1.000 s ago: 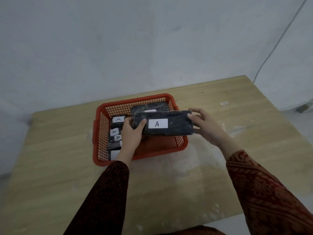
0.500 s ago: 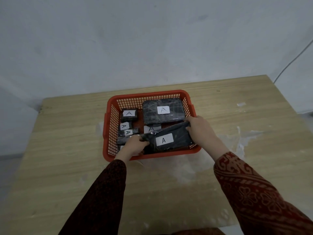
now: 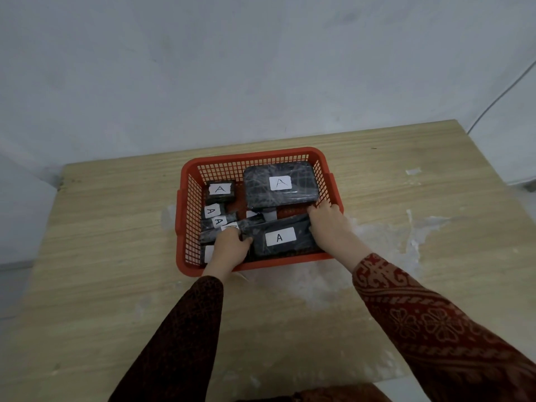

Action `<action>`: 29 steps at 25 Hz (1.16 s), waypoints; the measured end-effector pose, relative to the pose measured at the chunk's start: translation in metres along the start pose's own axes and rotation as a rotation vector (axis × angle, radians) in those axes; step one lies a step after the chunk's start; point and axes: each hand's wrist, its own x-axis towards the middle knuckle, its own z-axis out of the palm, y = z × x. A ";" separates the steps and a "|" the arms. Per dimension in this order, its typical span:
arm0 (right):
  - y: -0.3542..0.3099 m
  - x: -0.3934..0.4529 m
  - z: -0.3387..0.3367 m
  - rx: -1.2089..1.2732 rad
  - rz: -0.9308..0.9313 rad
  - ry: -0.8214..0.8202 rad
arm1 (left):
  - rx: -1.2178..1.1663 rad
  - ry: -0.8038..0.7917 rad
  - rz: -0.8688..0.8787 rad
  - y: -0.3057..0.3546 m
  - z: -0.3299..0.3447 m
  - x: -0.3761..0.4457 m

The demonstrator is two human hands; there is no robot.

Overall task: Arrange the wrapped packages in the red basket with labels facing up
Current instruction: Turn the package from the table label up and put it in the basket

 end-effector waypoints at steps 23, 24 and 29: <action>-0.007 -0.033 0.038 0.154 -0.062 -0.080 | 0.306 0.146 0.349 -0.001 0.007 -0.029; -0.008 -0.031 0.038 0.135 -0.062 -0.097 | 0.346 0.123 0.346 -0.003 0.009 -0.029; -0.006 -0.029 0.041 0.184 -0.088 -0.080 | 0.349 0.104 0.354 -0.005 0.012 -0.036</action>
